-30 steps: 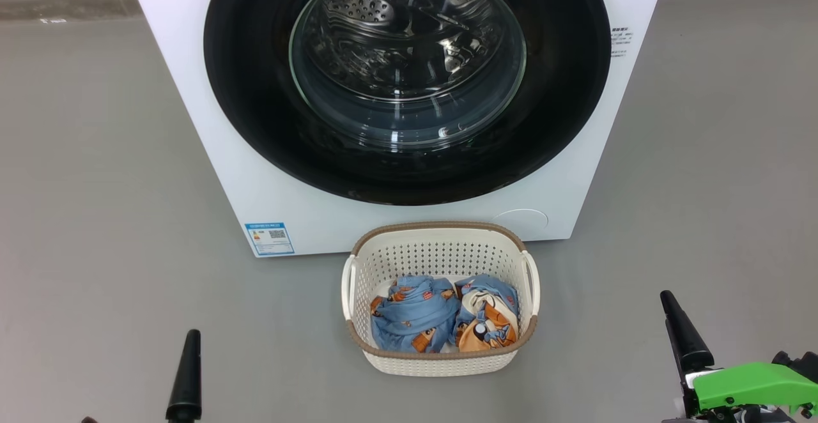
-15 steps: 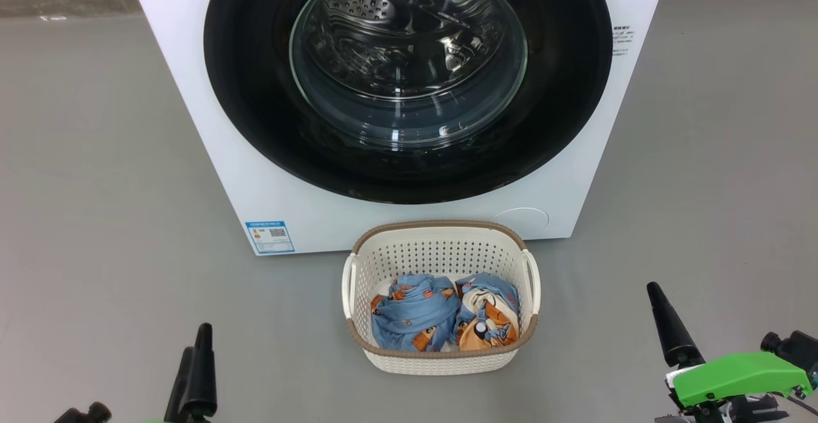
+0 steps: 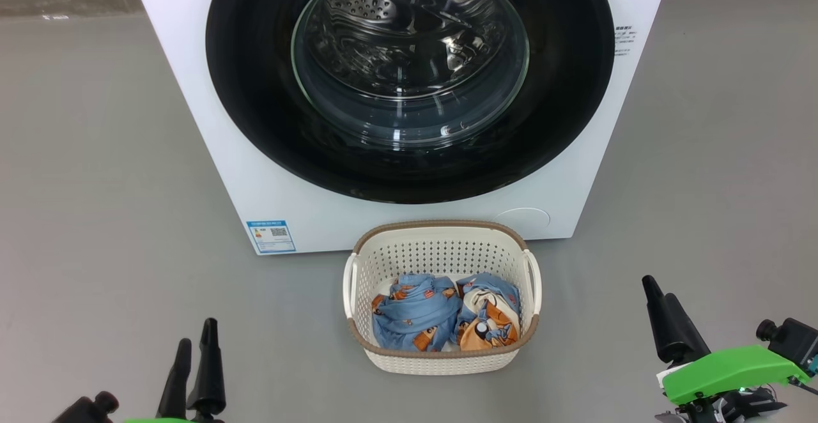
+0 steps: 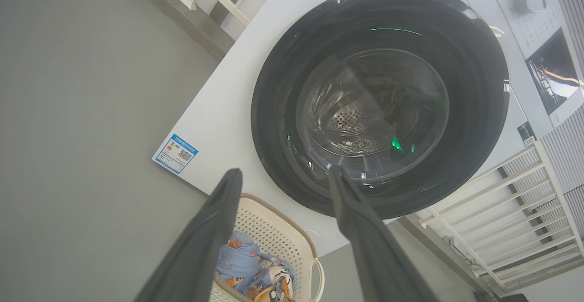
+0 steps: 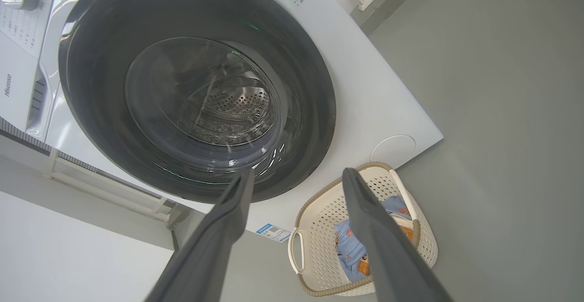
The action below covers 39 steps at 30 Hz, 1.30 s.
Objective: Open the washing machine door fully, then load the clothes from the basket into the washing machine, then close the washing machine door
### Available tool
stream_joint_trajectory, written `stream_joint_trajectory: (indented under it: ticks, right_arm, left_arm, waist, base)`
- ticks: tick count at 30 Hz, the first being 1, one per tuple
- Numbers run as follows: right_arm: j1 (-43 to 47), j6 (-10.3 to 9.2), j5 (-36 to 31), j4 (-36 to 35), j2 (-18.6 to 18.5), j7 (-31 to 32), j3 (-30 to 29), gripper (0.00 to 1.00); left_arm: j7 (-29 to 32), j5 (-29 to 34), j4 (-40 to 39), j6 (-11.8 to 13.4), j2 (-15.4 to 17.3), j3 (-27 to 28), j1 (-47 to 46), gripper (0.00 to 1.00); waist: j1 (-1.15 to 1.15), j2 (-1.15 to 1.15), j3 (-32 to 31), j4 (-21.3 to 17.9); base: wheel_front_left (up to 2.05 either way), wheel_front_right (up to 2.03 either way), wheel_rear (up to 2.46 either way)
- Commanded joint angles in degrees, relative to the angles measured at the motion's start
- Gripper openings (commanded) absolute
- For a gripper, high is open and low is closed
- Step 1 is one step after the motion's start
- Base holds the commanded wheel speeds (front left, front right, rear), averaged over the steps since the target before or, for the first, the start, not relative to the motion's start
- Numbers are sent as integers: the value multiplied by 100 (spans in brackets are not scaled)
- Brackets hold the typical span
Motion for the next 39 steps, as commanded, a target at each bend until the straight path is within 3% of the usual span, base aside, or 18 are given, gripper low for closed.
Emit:
stream_joint_trajectory:
  ticks: [1,39]
  right_arm:
    - [-243,28,-215,-155,-112,-84,109,100]
    - [-378,43,-2182,-299,-410,-707,646,100]
  left_arm:
    - [-81,202,-181,1,82,68,-202,100]
    - [-705,2494,-377,2,105,-133,-274,100]
  waist:
    - [0,0,-2,-2]
    - [0,0,43,-16]
  base:
    - [0,0,0]
    - [0,0,0]
